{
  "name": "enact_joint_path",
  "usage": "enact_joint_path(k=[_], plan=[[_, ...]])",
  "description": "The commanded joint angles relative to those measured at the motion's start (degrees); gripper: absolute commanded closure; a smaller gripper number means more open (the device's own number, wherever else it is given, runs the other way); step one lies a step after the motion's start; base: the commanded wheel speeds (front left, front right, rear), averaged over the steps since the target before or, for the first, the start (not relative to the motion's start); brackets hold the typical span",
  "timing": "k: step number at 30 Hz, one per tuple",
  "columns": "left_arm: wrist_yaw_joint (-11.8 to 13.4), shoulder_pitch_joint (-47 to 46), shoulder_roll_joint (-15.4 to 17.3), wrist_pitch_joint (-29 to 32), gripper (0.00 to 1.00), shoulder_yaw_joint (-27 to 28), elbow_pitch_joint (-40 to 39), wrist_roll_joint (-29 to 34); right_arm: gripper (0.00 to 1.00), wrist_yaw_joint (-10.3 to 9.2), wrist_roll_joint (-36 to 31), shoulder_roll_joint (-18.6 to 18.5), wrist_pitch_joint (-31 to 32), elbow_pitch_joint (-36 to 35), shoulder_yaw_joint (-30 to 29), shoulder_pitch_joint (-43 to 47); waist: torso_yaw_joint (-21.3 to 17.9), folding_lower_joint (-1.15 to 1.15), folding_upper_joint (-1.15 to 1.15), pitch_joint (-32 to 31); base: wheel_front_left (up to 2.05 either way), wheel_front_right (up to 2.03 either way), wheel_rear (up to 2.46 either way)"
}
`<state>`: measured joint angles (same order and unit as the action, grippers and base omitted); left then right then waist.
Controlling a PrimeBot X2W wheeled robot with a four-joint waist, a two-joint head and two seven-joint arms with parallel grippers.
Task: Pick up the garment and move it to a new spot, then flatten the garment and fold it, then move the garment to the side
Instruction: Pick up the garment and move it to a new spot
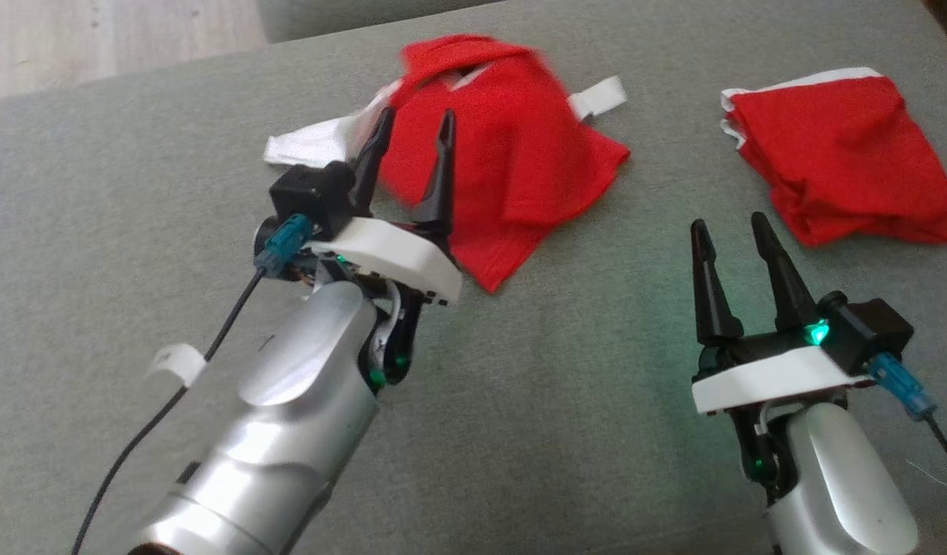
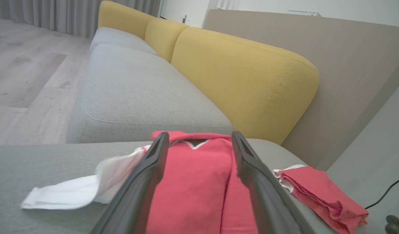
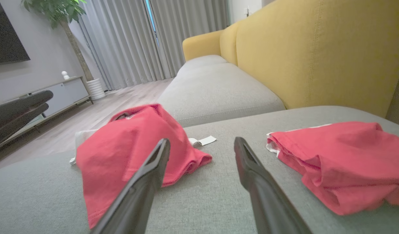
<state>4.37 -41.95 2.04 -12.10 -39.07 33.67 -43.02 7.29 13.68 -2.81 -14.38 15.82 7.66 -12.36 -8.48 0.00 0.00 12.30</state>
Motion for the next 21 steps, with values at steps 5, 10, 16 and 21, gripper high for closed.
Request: enact_joint_path(k=[5,10,16,21], plan=[[-1.12,0.01,4.26,-2.58,0.00,3.77,-0.38,1.96,0.00,0.20,-1.04,-0.07,-0.62,-2.02,0.14,-0.68,3.35,0.00,0.00,-1.46,0.00,0.00,0.00],[-1.70,5.34,8.39,-2.86,0.00,9.09,-5.55,6.39,0.00,0.20,-2.36,-0.07,-0.62,-2.05,-0.96,0.56,6.37,0.00,0.00,-2.95,0.00,0.00,0.00],[-2.95,17.34,10.84,-2.88,0.00,15.31,-12.94,12.53,0.00,0.20,-3.04,-0.07,-0.62,-2.03,-1.88,2.29,8.57,0.00,0.00,-4.74,0.00,0.00,0.00],[-3.46,24.15,9.96,-2.89,0.00,19.31,-16.12,15.45,0.00,0.20,-3.24,-0.07,-0.62,-1.96,-2.18,3.18,9.62,0.00,0.00,-5.16,0.00,0.00,0.00]])
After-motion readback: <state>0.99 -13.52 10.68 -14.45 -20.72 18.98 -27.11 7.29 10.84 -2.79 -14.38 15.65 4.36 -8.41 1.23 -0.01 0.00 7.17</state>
